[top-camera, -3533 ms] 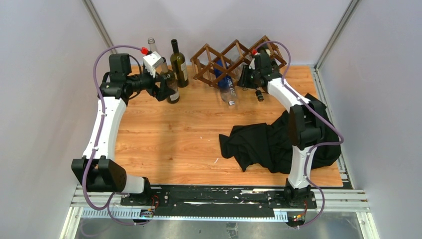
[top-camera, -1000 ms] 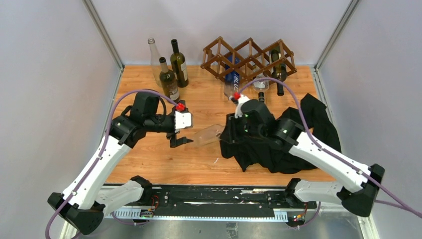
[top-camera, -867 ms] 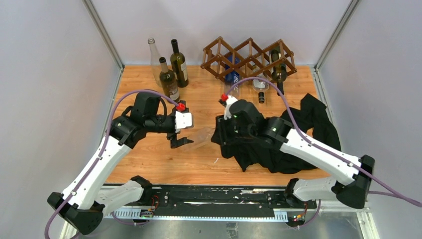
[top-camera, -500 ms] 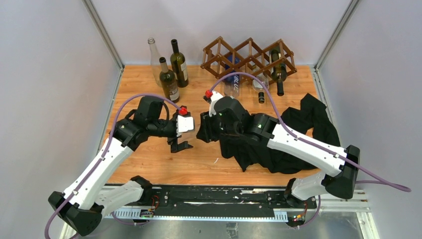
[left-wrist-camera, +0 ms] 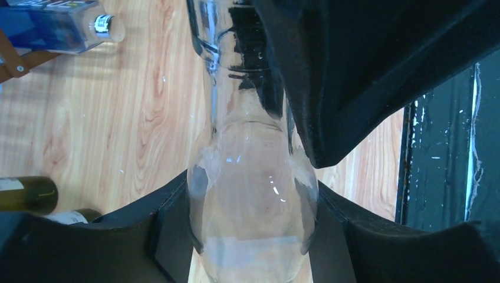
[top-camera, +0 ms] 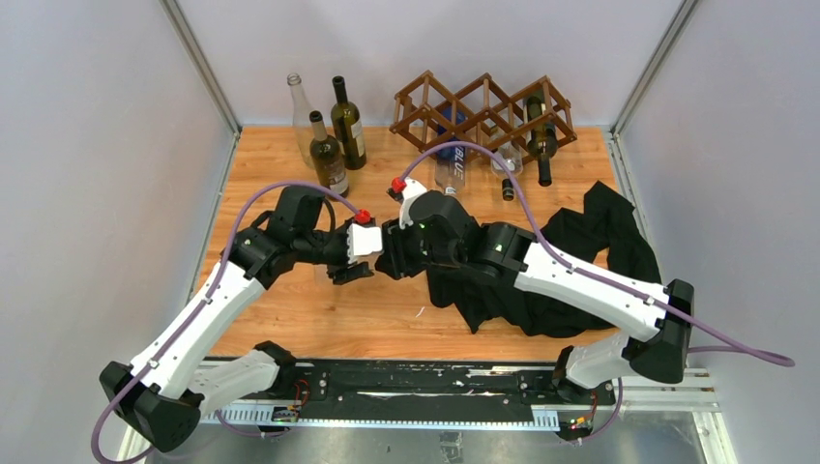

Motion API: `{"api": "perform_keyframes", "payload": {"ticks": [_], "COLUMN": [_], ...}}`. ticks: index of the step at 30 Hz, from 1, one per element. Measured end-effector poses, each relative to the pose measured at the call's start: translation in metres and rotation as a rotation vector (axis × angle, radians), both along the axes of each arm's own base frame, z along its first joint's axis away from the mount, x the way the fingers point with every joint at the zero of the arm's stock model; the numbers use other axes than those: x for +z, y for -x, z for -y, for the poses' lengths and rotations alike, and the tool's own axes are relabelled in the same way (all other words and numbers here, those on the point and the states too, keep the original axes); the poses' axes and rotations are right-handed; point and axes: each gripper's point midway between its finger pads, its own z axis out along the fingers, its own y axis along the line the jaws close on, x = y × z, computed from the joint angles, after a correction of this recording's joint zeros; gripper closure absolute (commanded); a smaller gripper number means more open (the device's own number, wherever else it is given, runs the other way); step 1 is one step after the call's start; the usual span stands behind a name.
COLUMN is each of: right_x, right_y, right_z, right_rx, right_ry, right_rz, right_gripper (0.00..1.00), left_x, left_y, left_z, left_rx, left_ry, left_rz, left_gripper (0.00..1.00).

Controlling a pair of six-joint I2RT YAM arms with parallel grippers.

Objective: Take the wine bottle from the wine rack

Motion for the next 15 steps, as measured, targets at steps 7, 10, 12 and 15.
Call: {"api": "perform_keyframes", "payload": {"ticks": [7, 10, 12, 15], "right_x": [0.008, 0.02, 0.026, 0.031], "right_y": [-0.004, 0.003, 0.009, 0.017], "right_z": [0.019, 0.035, 0.048, 0.066], "right_rx": [-0.066, -0.07, -0.069, -0.062], "right_ry": [-0.048, -0.112, -0.16, -0.215], "right_rz": [0.039, 0.084, 0.117, 0.169], "right_gripper": [0.14, 0.09, 0.08, 0.07], "left_x": [0.012, 0.015, 0.019, 0.026], "left_y": [-0.011, -0.015, -0.015, -0.014], "left_z": [0.004, 0.007, 0.01, 0.017], "left_rx": [0.072, 0.119, 0.145, 0.174], "left_ry": [0.052, 0.082, 0.112, 0.178], "left_rz": [0.011, -0.017, -0.049, -0.124], "left_gripper": [1.0, 1.0, 1.0, 1.0]}}
